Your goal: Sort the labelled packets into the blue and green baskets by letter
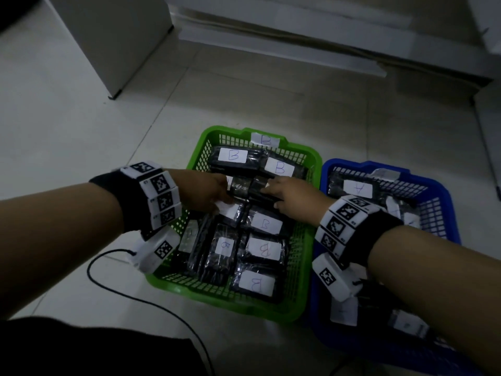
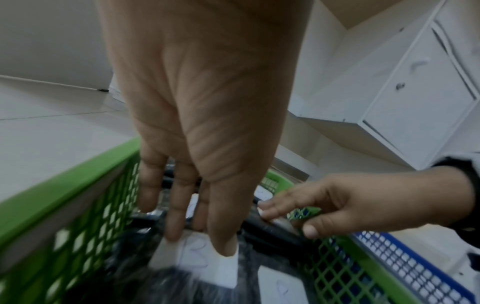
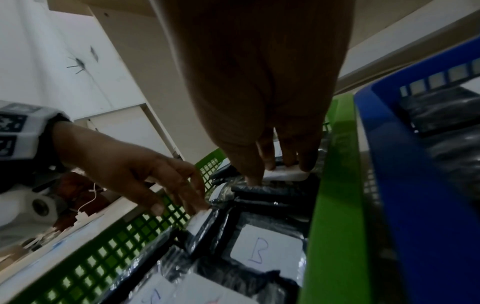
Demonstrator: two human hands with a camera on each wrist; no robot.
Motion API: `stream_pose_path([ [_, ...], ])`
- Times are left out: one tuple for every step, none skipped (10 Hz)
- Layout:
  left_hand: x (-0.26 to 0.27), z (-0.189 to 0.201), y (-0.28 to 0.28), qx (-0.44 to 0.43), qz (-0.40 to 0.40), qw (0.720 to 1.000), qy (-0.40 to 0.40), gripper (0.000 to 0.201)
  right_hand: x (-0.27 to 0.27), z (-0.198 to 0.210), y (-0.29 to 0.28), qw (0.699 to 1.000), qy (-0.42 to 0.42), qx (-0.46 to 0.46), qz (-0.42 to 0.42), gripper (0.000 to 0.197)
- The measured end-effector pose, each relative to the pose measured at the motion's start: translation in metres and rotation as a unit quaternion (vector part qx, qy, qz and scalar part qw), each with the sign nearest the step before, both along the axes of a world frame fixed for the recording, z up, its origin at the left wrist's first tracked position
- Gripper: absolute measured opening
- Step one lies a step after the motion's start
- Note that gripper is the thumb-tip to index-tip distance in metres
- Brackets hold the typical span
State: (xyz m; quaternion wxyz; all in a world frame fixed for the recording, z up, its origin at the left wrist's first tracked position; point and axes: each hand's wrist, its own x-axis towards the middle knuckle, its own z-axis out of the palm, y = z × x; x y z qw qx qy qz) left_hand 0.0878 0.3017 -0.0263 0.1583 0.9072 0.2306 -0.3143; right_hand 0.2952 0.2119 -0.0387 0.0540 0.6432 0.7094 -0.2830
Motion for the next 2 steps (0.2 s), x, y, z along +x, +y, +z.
stream_pose_path([
  [0.009, 0.015, 0.001, -0.022, 0.036, 0.999, -0.018, 0.046, 0.014, 0.028, -0.003, 1.000, 0.005, -0.022, -0.017, 0.043],
  [0.016, 0.025, 0.003, -0.025, 0.028, 0.999, 0.000, 0.039, 0.028, 0.046, -0.009, 0.999, -0.005, -0.018, -0.034, 0.040],
])
